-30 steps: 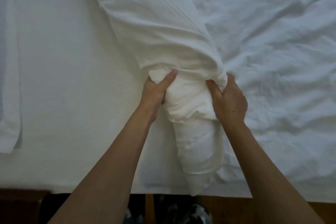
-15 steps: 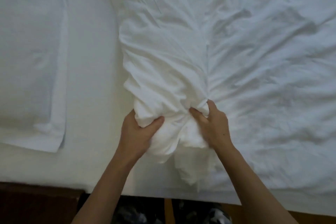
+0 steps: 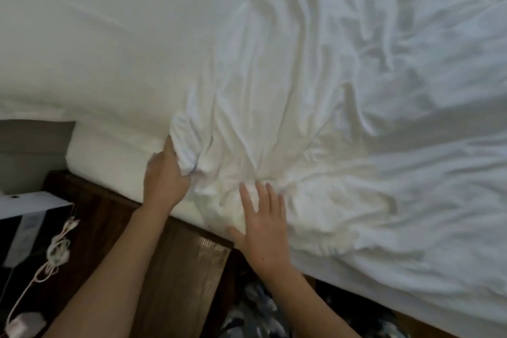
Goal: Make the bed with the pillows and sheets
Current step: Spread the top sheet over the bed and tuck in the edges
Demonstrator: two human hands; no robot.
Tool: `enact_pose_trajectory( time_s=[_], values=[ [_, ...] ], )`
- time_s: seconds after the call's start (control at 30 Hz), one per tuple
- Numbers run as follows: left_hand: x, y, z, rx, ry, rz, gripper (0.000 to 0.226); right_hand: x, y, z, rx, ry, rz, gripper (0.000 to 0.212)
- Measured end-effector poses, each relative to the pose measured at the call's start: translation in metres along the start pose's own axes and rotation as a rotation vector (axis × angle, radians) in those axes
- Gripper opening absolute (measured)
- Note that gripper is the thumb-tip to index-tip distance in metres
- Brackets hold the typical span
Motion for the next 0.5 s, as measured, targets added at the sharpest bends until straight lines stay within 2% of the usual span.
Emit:
enact_pose_trajectory(
  time_s=[0.1,0.13,0.2,0.23,0.33,0.4,0.47,0.5],
  values=[
    [0.007,-0.009,-0.003,-0.097,-0.076,-0.018,0.088,-0.015,-0.04,0.058,-0.248,0.043,-0.169,0.111],
    [0.011,-0.013,-0.009,-0.103,-0.045,-0.011,0.087,-0.02,-0.052,0.07,-0.337,0.084,-0.212,0.108],
    [0.015,-0.02,-0.015,-0.07,0.014,-0.039,0.075,-0.016,-0.06,0.082,-0.426,0.121,-0.204,0.071],
    [0.018,-0.024,-0.02,-0.039,0.058,-0.088,0.067,-0.003,-0.052,0.087,-0.411,0.064,-0.17,0.055],
    [0.015,-0.018,-0.011,0.007,0.012,-0.181,0.052,0.037,-0.031,0.087,-0.259,0.019,-0.236,0.042],
    [0.012,0.015,-0.009,0.033,-0.019,-0.11,0.046,0.025,-0.022,0.081,-0.091,0.044,-0.299,0.04],
    [0.0,0.059,-0.046,0.038,0.018,-0.045,0.05,-0.02,0.0,0.047,0.157,0.165,-0.213,0.032],
    [-0.008,0.072,-0.082,0.034,0.113,-0.057,0.056,-0.048,0.003,0.029,0.277,0.158,-0.242,0.027]
  ],
)
Point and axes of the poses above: each hand's wrist, its own x-axis towards the middle knuckle, its own y-axis out of the back of the hand, z = x × y, the point moved 8 cm from there along x, towards the middle knuckle, and after that the axes turned 11 degrees about -x, right-handed, at the moved point
